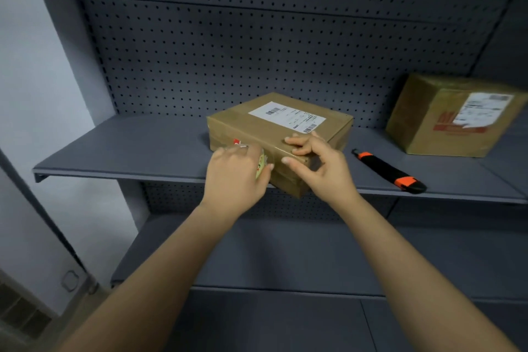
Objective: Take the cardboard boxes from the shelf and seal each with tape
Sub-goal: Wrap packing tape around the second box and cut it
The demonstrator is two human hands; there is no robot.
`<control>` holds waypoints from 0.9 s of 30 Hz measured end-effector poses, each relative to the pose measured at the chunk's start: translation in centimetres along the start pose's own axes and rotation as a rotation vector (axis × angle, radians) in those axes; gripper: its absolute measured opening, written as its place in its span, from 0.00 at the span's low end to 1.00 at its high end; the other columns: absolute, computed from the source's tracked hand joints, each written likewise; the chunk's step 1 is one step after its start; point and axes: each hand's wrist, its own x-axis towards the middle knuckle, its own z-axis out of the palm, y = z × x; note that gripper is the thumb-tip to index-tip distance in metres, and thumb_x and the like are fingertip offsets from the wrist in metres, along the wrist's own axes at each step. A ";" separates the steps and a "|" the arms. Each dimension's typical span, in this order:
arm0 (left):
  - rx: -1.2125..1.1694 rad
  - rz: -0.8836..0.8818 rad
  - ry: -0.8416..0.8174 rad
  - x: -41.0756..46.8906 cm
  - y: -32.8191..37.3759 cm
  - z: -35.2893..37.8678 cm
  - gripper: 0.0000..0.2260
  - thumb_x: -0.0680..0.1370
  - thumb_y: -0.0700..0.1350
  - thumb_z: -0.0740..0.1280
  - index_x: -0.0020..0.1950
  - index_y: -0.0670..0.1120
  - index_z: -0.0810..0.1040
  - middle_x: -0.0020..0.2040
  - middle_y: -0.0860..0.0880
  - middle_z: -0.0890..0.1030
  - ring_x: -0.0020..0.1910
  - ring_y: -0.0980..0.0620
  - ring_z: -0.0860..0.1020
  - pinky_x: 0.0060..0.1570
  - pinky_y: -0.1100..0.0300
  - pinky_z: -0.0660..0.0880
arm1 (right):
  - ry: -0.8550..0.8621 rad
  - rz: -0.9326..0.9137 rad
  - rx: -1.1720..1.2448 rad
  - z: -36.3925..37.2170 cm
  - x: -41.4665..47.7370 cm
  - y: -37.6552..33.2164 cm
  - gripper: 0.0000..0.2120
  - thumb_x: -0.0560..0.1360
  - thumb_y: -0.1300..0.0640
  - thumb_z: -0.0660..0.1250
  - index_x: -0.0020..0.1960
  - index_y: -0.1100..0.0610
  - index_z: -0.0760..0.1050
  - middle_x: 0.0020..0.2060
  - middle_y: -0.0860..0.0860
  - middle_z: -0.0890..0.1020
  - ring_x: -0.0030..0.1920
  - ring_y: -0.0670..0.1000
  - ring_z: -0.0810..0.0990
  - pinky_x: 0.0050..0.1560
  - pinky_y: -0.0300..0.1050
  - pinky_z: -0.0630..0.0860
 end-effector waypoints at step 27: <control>-0.057 0.026 -0.039 0.3 -0.2 0.2 0.12 0.71 0.51 0.75 0.38 0.44 0.78 0.28 0.47 0.78 0.28 0.46 0.77 0.29 0.63 0.59 | 0.165 0.149 -0.466 -3.6 -4.2 -1.5 0.11 0.80 0.52 0.64 0.59 0.56 0.77 0.59 0.46 0.79 0.62 0.45 0.74 0.68 0.44 0.65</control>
